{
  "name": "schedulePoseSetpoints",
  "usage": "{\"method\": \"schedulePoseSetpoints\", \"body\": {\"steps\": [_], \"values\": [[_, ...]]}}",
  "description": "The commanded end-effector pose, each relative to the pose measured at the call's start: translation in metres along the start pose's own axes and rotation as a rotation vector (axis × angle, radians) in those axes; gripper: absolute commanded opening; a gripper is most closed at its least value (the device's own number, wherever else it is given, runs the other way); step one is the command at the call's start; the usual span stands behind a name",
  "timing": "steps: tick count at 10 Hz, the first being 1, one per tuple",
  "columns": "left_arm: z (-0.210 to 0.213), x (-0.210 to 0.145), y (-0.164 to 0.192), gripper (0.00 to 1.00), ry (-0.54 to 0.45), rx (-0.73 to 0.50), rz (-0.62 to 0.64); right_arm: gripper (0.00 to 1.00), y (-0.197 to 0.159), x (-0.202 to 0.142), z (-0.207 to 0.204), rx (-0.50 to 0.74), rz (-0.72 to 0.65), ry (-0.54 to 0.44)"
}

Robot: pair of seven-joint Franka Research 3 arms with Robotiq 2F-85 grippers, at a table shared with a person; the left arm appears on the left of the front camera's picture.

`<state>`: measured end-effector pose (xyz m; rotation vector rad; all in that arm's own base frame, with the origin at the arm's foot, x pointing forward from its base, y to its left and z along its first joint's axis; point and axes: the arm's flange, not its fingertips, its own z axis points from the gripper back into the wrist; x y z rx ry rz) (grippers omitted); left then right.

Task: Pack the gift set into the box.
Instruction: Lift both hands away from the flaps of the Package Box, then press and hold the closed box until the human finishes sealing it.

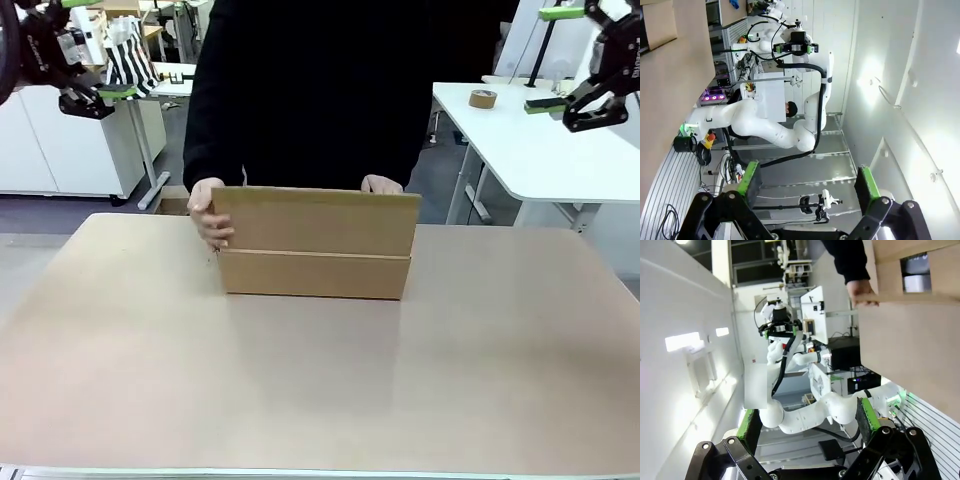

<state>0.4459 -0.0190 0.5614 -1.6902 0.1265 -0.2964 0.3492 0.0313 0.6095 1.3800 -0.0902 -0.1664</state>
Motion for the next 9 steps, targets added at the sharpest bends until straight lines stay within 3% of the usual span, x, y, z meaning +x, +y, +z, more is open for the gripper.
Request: {"method": "schedulePoseSetpoints", "body": {"steps": [1, 9], "values": [[0.0033, 0.0011, -0.002, 1.0, -0.005, -0.011, -0.023, 1.0, 0.0033, 0.0001, -0.0001, 0.024, 0.008, 0.0], [0.0033, 0.0011, -0.002, 1.0, -0.005, -0.011, -0.023, 1.0, 0.0033, 0.0001, -0.0001, 0.024, 0.008, 0.0]]}}
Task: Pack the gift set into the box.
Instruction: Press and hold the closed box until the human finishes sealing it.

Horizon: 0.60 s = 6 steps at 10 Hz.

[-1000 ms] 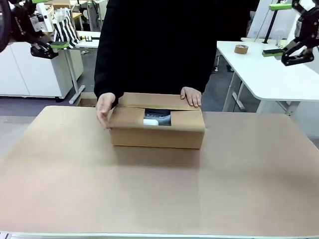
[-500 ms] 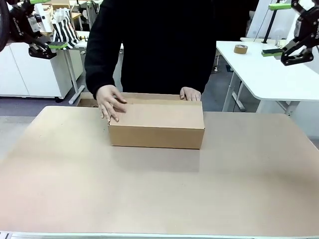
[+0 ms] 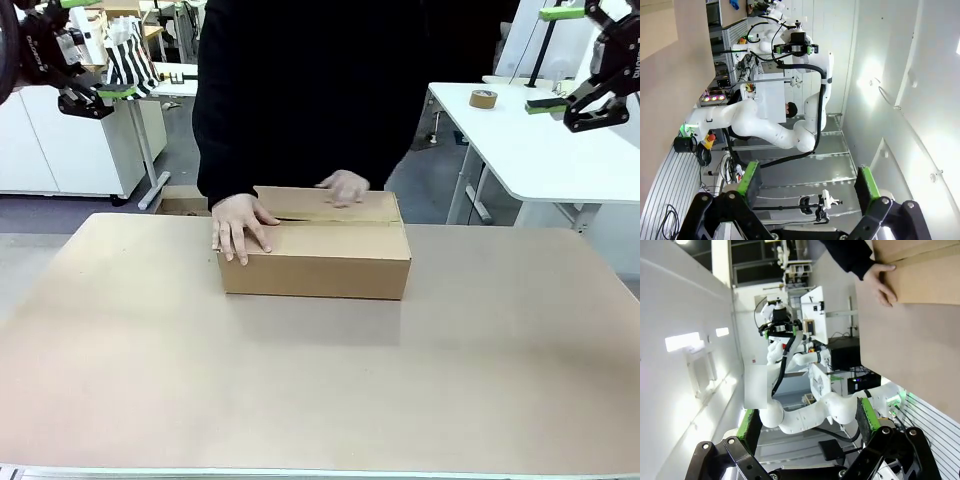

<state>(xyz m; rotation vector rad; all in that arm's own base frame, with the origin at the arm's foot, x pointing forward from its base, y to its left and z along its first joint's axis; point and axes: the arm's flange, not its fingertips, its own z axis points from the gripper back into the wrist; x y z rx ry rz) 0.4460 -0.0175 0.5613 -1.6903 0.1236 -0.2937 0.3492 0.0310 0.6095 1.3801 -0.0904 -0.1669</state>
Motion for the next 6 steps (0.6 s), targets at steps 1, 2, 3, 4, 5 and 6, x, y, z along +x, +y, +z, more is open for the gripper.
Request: {"method": "schedulePoseSetpoints", "body": {"steps": [1, 2, 3, 4, 5, 6], "values": [[0.0017, 0.0014, -0.0019, 1.0, -0.002, -0.012, -0.023, 1.0, 0.0033, 0.0, -0.0004, 0.024, 0.008, 0.001], [0.0017, 0.0014, -0.0019, 1.0, -0.002, -0.012, -0.023, 1.0, 0.0033, 0.0, -0.0004, 0.024, 0.008, 0.001], [0.0017, 0.0014, -0.0019, 1.0, -0.002, -0.012, -0.023, 1.0, 0.0033, 0.0, -0.0004, 0.024, 0.008, 0.001], [0.0017, 0.0014, -0.0019, 1.0, -0.002, -0.012, -0.023, 1.0, 0.0033, 0.0, -0.0004, 0.024, 0.008, 0.001], [0.0017, 0.0014, -0.0019, 1.0, -0.002, -0.012, -0.023, 1.0, 0.0033, 0.0, -0.0004, 0.024, 0.008, 0.001], [0.0017, 0.0014, -0.0019, 1.0, -0.002, -0.012, -0.023, 1.0, 0.0033, 0.0, -0.0004, 0.024, 0.008, 0.001]]}}
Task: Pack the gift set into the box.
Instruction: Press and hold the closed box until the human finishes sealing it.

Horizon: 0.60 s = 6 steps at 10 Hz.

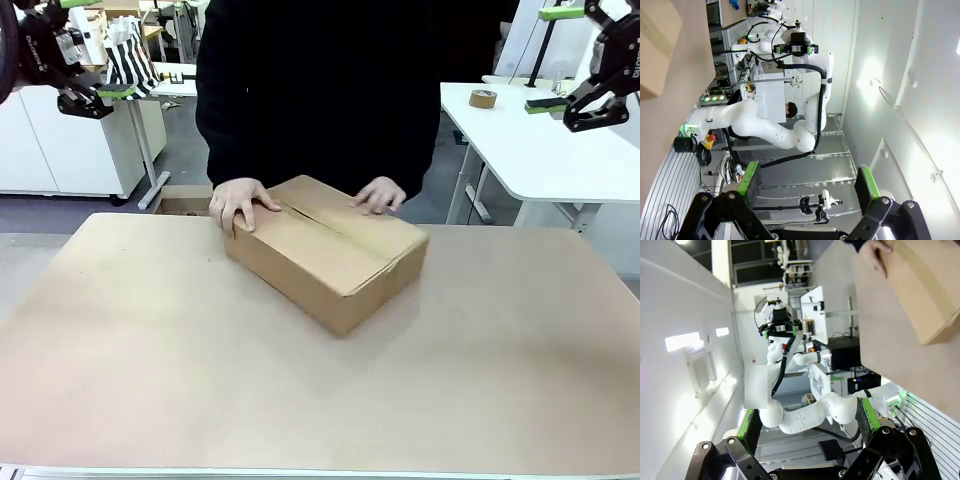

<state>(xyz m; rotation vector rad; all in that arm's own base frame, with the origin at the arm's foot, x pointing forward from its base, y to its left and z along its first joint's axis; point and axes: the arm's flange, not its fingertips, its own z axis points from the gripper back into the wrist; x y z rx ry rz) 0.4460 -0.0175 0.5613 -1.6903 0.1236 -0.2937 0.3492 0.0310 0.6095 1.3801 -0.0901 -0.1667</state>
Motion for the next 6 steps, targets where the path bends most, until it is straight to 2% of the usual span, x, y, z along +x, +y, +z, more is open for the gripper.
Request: {"method": "schedulePoseSetpoints", "body": {"steps": [1, 6], "values": [[0.0017, 0.0014, -0.0019, 1.0, -0.002, -0.012, -0.023, 1.0, 0.0033, 0.0001, -0.0004, 0.024, 0.008, 0.0], [0.0017, 0.0014, -0.0019, 1.0, -0.002, -0.012, -0.023, 1.0, 0.0033, 0.0001, -0.0004, 0.024, 0.008, 0.0]]}}
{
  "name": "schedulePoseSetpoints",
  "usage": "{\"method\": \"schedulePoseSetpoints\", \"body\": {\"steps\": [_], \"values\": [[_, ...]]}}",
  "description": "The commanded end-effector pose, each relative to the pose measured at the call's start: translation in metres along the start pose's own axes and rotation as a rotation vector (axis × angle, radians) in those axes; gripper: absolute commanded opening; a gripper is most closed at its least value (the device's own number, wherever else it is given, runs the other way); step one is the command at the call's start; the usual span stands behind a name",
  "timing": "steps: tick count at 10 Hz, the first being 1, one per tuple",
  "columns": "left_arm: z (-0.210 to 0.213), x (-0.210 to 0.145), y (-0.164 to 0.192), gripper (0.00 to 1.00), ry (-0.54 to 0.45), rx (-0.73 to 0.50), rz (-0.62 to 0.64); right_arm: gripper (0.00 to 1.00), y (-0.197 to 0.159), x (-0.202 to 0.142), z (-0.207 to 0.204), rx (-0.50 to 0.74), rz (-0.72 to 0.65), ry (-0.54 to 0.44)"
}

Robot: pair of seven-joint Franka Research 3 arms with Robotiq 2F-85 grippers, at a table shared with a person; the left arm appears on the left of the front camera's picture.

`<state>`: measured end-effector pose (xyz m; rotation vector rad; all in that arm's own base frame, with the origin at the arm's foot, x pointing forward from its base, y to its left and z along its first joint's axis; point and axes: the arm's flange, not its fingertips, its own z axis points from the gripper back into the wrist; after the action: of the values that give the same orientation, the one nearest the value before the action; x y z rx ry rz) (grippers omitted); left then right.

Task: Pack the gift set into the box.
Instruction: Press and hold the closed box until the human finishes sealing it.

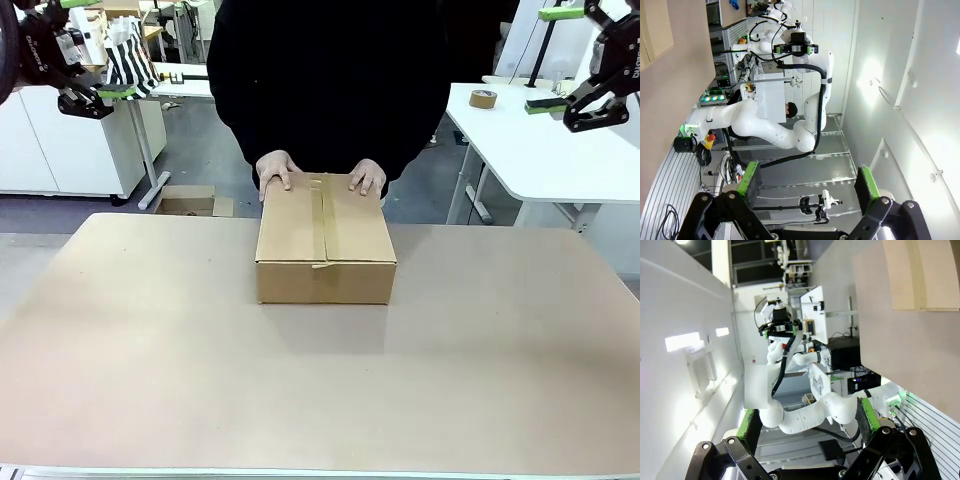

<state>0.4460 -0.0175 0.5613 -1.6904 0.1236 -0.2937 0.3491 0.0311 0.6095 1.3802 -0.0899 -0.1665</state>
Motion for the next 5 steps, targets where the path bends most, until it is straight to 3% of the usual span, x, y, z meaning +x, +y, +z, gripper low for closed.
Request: {"method": "schedulePoseSetpoints", "body": {"steps": [1, 5], "values": [[0.0017, 0.0014, -0.0019, 1.0, -0.002, -0.012, -0.023, 1.0, 0.0033, 0.0001, -0.0004, 0.024, 0.008, 0.0], [0.0017, 0.0014, -0.0019, 1.0, -0.002, -0.012, -0.023, 1.0, 0.0033, 0.0001, -0.0004, 0.024, 0.008, 0.0]]}}
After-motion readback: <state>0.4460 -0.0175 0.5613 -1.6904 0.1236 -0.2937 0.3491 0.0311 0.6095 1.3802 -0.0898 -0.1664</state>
